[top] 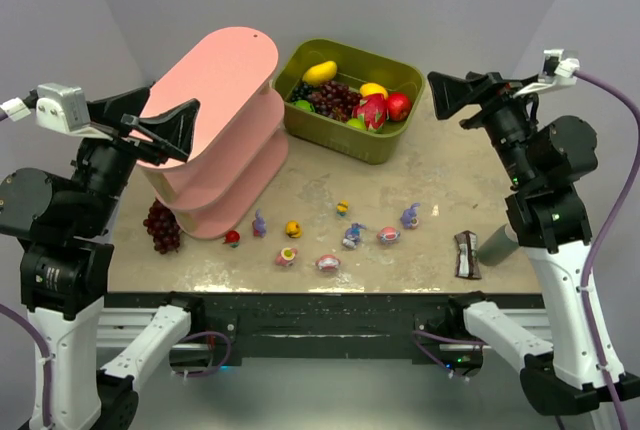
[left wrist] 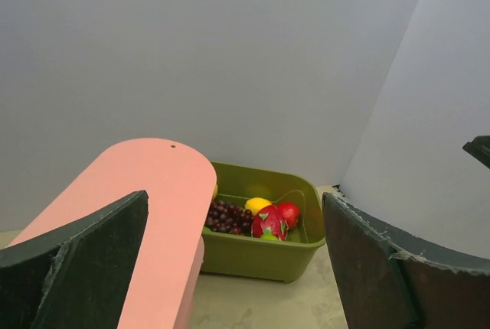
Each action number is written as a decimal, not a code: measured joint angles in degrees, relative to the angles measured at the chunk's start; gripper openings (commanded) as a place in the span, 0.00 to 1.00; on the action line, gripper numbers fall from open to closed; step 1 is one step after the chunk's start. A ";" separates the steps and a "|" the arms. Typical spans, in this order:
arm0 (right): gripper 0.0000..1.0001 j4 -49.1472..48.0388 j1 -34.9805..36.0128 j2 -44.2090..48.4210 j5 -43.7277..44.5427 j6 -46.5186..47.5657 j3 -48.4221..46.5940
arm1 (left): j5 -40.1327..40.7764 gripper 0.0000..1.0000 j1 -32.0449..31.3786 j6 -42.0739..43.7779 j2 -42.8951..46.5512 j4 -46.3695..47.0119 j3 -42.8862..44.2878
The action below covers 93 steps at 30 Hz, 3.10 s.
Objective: Place and organize the plastic toys onto the shelf
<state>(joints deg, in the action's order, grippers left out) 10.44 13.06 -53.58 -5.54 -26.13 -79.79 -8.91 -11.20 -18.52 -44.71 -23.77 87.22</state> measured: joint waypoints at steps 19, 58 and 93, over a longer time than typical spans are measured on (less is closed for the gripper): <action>0.99 -6.84 10.86 0.87 -6.60 4.20 18.71 | -3.58 1.00 0.07 4.90 8.94 -2.64 -16.02; 0.64 -12.35 45.59 -9.01 33.24 -15.39 53.75 | -12.11 0.99 0.11 4.37 10.62 6.54 -24.35; 0.40 -27.58 47.01 -24.22 41.18 -21.03 55.71 | -10.60 0.99 0.20 4.44 11.30 5.90 -24.35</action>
<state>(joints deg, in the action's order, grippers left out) -17.15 60.07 -77.80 35.64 -47.16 -24.08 -19.51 -11.00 -14.09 -33.41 -17.87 62.87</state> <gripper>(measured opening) 0.477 0.994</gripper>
